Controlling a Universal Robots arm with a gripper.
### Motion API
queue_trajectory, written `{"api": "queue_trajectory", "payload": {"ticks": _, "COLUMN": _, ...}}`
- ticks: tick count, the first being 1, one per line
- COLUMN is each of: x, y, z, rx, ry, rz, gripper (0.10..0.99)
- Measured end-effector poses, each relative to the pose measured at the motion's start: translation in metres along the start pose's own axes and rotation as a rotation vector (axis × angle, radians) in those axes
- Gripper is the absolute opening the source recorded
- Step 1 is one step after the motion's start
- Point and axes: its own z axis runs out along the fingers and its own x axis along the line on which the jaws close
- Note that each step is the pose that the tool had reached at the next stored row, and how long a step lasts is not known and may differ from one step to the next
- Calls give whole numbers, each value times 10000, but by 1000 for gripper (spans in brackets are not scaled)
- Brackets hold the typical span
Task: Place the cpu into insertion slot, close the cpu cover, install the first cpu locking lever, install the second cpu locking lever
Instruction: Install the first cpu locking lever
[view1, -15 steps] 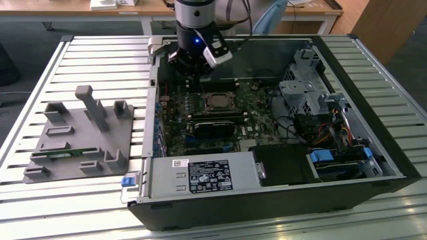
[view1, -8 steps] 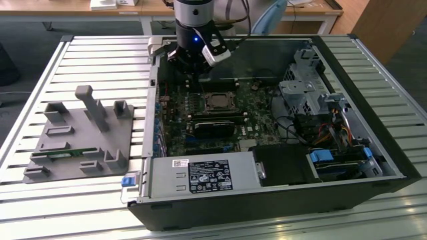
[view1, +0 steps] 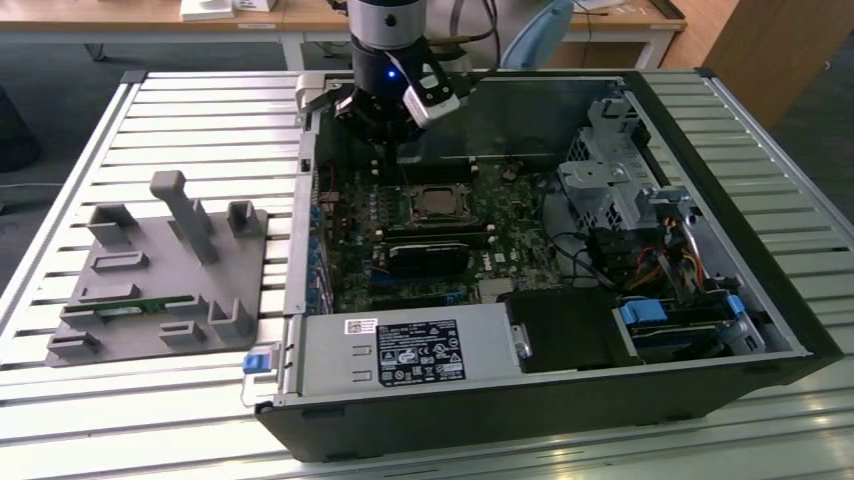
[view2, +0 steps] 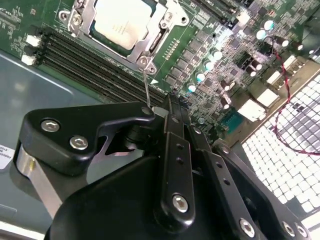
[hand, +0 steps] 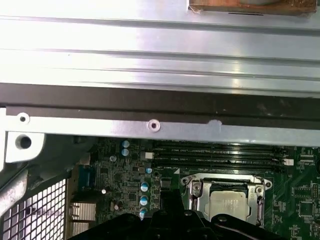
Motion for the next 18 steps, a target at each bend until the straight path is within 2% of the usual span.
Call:
{"api": "queue_trajectory", "payload": {"ticks": 3, "x": -40, "y": 7, "z": 5, "rx": 0, "ry": 7, "rz": 0, "gripper": 106}}
{"api": "queue_trajectory", "payload": {"ticks": 6, "x": -121, "y": 9, "z": 9, "rx": 0, "ry": 23, "rz": 2, "gripper": 106}}
{"api": "queue_trajectory", "payload": {"ticks": 11, "x": -335, "y": 10, "z": 16, "rx": 0, "ry": 54, "rz": 4, "gripper": 106}}
{"api": "queue_trajectory", "payload": {"ticks": 12, "x": -491, "y": 8, "z": 25, "rx": -2, "ry": 76, "rz": 2, "gripper": 106}}
{"api": "queue_trajectory", "payload": {"ticks": 13, "x": -491, "y": 6, "z": 24, "rx": -10, "ry": 75, "rz": 3, "gripper": 106}}
{"api": "queue_trajectory", "payload": {"ticks": 14, "x": -491, "y": -2, "z": 25, "rx": -83, "ry": 73, "rz": 2, "gripper": 106}}
{"api": "queue_trajectory", "payload": {"ticks": 16, "x": -491, "y": -10, "z": 29, "rx": -357, "ry": 64, "rz": 3, "gripper": 106}}
{"api": "queue_trajectory", "payload": {"ticks": 17, "x": -491, "y": -13, "z": 33, "rx": -457, "ry": 62, "rz": 4, "gripper": 106}}
{"api": "queue_trajectory", "payload": {"ticks": 18, "x": -491, "y": -13, "z": 44, "rx": -485, "ry": 58, "rz": 3, "gripper": 106}}
